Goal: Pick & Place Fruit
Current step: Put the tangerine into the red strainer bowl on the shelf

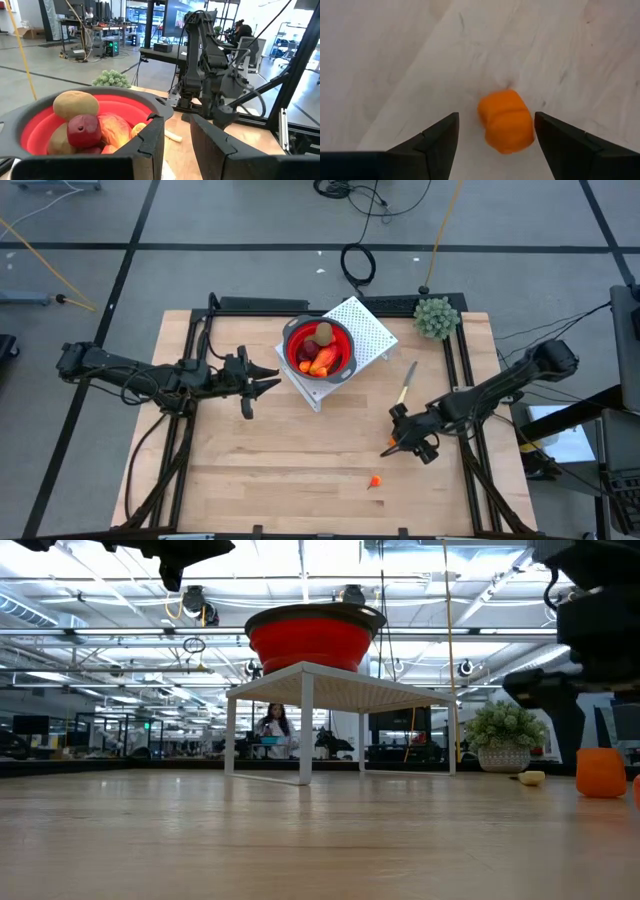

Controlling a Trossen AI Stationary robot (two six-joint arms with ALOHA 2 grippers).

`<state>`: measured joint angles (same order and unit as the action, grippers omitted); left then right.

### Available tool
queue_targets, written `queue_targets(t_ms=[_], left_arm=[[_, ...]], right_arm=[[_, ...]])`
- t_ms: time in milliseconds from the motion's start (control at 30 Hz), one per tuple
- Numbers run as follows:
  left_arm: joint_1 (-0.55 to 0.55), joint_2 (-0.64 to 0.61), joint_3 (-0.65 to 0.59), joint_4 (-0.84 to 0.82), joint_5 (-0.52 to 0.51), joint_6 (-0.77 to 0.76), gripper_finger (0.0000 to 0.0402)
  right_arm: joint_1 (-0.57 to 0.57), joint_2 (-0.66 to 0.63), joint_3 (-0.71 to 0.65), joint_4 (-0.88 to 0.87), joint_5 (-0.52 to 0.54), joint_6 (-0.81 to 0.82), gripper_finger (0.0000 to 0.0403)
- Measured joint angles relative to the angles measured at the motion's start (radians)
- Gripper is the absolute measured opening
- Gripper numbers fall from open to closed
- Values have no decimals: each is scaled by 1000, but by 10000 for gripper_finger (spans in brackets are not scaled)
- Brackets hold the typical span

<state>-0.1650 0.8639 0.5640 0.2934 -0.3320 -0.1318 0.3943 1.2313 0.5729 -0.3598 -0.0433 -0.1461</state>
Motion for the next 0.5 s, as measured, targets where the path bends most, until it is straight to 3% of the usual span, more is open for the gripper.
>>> queue_targets(t_ms=[267,500], left_arm=[[0,0,0,0,0,-9,93],[0,0,0,-1,0,-8,93]], right_arm=[[-1,45,0,43,17,-23,241],[-1,47,0,42,17,-23,204]])
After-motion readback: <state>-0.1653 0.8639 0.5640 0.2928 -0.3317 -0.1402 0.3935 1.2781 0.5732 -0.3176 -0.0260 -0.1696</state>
